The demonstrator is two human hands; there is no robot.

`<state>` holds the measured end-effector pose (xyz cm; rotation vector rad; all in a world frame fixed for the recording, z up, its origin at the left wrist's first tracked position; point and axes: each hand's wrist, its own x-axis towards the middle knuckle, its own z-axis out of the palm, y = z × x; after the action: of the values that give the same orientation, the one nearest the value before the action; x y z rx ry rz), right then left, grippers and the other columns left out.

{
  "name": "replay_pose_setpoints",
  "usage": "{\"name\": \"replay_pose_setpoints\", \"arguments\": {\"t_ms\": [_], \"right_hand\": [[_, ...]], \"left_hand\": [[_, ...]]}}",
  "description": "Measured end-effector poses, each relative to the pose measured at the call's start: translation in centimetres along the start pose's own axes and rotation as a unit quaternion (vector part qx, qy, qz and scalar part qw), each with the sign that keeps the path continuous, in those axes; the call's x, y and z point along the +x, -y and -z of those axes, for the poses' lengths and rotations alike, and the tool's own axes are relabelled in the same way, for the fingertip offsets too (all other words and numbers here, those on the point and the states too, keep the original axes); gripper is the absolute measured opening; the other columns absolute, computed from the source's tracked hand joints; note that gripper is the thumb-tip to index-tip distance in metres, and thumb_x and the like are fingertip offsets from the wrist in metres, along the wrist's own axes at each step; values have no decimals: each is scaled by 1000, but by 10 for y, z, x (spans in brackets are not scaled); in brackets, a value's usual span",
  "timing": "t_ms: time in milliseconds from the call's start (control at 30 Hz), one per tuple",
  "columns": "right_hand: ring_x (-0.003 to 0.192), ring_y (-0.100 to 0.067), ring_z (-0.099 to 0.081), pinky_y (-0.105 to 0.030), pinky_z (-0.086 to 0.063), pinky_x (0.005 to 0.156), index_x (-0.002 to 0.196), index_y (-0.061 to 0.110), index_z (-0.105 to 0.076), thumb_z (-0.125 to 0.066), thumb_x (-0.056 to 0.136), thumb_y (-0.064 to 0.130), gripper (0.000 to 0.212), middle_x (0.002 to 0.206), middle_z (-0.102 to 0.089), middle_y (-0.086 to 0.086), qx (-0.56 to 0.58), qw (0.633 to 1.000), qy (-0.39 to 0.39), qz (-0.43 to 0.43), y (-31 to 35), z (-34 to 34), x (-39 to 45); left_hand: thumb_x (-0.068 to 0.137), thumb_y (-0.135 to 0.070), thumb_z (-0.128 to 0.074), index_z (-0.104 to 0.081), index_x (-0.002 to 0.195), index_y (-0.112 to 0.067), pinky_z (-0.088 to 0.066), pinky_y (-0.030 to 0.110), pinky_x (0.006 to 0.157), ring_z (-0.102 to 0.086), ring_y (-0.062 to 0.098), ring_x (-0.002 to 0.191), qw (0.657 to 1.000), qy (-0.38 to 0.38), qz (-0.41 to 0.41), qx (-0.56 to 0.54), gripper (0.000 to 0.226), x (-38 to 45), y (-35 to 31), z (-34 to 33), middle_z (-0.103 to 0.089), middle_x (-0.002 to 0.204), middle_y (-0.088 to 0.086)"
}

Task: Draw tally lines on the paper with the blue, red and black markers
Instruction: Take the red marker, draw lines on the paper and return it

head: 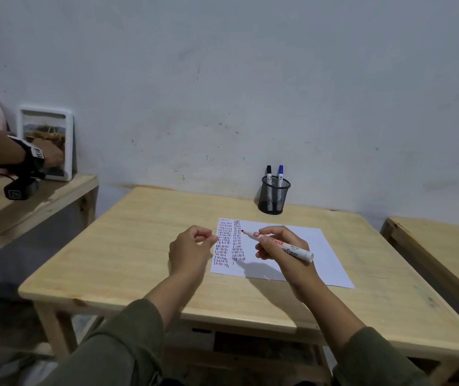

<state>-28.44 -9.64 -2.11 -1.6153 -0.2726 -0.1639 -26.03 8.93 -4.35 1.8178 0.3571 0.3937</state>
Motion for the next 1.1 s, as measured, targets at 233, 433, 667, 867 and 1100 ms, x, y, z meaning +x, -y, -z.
{"name": "replay_pose_setpoints", "arguments": {"t_ms": [233,433,667,867,1100], "right_hand": [[65,-14,-63,-25,-51,64,93,10,-71,-65,85,6,11,73,-68,-3,21,1000,-7,-15,-13,6,4],[58,-17,-60,-23,-50,56,95,7,-71,-63,88,17,14,68,-67,-6,78,994,-45,-65,-24,1,13],[54,-14,-58,-23,-49,54,97,12,-69,-62,88,10,12,65,-66,-7,74,990,-47,-107,-32,-5,18],[55,-10,-52,-18,-41,50,84,15,-73,-61,85,6,15,63,-62,-4,20,992,-36,-121,-42,-4,17],[50,5,-53,-11,-38,45,81,9,-72,-56,87,4,18,69,-66,7,-49,991,4,-123,-36,-8,11]], "left_hand": [[80,-30,-66,-60,72,-33,-41,36,93,-67,14,94,987,-14,-17,161,11,17,24,-5,-70,76,-16],[84,-33,-62,-67,99,-30,-27,32,85,-61,14,105,976,-3,-39,214,16,23,31,-8,-73,99,-12],[80,-51,-61,-50,130,-26,-28,37,101,-46,16,127,962,30,-58,265,57,21,36,-3,-62,127,-6],[73,-75,-44,-39,140,-17,-19,41,112,-21,19,144,906,43,-55,417,89,8,43,10,-33,154,2],[77,-75,-32,-19,150,-15,-10,39,119,-7,17,149,884,70,-52,460,95,-2,43,10,-14,161,4]]}}
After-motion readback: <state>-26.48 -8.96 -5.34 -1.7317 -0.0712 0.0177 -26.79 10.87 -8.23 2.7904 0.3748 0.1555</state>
